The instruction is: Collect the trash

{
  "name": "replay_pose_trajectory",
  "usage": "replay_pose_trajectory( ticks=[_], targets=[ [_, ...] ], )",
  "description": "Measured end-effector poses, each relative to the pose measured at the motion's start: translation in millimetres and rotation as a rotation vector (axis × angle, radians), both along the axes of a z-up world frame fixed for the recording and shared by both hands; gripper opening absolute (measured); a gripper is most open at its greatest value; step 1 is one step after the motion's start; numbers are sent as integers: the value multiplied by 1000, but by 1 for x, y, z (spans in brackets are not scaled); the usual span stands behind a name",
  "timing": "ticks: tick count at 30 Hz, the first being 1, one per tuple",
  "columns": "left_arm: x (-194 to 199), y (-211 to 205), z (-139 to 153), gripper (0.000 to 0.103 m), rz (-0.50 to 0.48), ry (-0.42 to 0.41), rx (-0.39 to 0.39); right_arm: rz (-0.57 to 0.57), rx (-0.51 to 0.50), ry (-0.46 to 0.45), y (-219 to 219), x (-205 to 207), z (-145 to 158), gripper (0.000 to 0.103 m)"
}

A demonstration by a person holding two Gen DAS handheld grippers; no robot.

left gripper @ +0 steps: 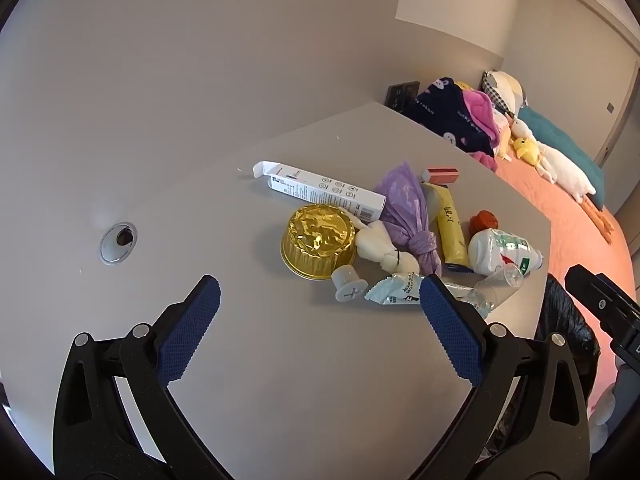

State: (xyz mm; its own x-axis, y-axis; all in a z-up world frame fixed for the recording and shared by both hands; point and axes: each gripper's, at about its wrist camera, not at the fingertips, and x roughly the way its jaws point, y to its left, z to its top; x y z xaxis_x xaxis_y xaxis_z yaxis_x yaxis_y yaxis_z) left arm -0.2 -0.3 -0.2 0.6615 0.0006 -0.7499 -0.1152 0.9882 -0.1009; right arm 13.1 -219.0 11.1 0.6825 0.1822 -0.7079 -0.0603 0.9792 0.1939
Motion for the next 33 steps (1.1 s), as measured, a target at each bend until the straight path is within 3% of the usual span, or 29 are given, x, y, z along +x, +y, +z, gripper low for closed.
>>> replay_pose_trajectory(
  ticks=[33],
  targets=[
    [4,-6,8,97,-20,-21,2,-13,-2,0,-3,1,5,100]
  ],
)
